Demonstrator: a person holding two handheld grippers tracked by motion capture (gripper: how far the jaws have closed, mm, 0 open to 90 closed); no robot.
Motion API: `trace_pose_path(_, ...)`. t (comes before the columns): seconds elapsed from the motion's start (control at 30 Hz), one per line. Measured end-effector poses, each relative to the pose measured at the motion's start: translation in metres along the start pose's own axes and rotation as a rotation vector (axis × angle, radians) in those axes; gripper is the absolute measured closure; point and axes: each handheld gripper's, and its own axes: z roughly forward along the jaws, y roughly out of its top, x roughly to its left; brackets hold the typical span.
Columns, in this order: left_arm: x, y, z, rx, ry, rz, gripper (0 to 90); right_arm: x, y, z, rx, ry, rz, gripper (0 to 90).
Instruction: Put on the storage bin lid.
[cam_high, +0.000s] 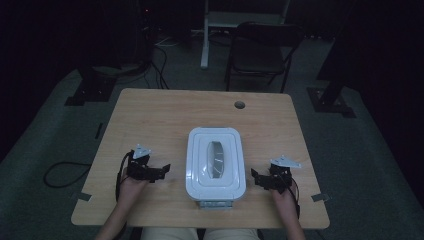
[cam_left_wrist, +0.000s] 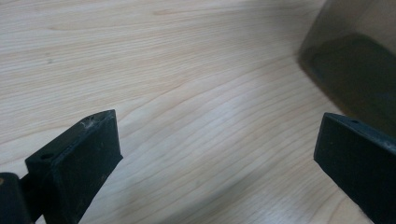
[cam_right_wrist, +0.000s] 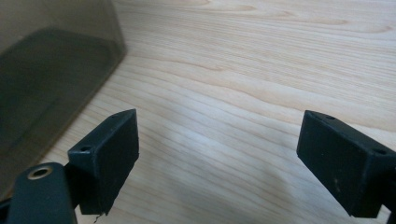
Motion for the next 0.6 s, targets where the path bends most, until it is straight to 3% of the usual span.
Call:
trace_pose_path(0.3,0.015,-0.01,-0.012,0.01,0.048,-0.024,1.4,-0.011,-0.006,-0.012,-0.021,-0.039,0.04,12.7)
trace_pose_path(0.6,0.034,-0.019,-0.028,0.006,0.1,-0.074,1.4,-0.024,-0.013,-0.024,-0.031,-0.087,0.072,12.7)
